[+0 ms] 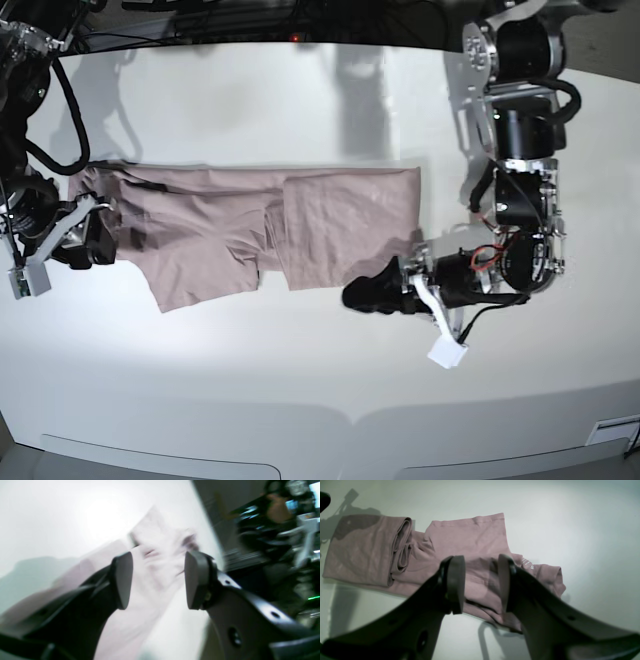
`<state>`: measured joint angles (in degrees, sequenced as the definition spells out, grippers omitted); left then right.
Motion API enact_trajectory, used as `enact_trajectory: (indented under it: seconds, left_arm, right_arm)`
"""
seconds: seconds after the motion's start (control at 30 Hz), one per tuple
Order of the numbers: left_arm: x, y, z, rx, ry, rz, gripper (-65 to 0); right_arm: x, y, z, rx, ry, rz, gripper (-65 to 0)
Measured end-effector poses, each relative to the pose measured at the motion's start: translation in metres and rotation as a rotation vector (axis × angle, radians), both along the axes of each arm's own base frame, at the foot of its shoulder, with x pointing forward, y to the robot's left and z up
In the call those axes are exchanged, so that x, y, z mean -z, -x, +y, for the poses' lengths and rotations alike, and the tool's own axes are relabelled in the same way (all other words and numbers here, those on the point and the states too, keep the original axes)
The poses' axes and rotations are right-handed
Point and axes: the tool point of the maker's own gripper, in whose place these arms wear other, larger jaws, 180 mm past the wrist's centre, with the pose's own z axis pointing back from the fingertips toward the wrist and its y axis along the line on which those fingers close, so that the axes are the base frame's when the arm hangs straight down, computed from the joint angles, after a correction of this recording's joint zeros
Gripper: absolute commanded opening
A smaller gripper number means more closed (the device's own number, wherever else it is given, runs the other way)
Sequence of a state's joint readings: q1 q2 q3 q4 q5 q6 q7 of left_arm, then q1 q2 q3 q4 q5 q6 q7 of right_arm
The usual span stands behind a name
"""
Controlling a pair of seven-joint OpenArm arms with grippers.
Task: Fold the T-shirt properly
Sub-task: 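Release the folded end and pull the left gripper back from the shirt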
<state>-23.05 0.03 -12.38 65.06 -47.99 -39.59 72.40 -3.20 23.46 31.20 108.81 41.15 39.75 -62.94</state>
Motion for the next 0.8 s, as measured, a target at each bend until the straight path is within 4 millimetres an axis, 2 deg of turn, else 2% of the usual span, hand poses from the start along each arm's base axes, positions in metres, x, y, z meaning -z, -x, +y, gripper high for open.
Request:
enact_trajectory:
  seconds: [0.07,0.13,0.3,0.4,0.57,0.7,0.8]
  left_arm:
    - [0.022,0.0,0.024,-0.008,-0.159,0.016,-32.4]
    - [0.031,-0.004,0.046,-0.045,-0.234,0.004,-32.4]
    - [0.031,-0.021,0.087,-0.126,-0.365,-0.071,-32.4]
    - [0.025,-0.028,0.1,-0.165,-0.444,-0.097,-32.4]
    - [-0.019,-0.042,0.093,-0.201,-0.434,-0.229,-32.4]
    - [-0.05,-0.043,0.077,-0.206,-0.378,-0.302,-32.4]
    - [-0.065,-0.039,0.063,-0.193,-0.356,-0.346,-32.4]
  right_arm:
    - [0.001,0.0,-0.001,0.003,0.007,0.005,-41.8]
    - [0.003,0.001,-0.005,0.013,0.025,0.012,-41.8]
    - [0.007,0.002,-0.014,0.038,0.074,0.03,-41.8]
    - [0.01,0.002,-0.032,0.131,0.123,0.048,-41.9]
    - [0.002,-0.003,-0.064,0.272,0.232,-0.001,-41.9]
    - [0.004,-0.005,-0.073,0.298,0.261,0.011,-41.8]
    - [0.011,-0.01,-0.082,0.323,0.244,0.032,-41.8]
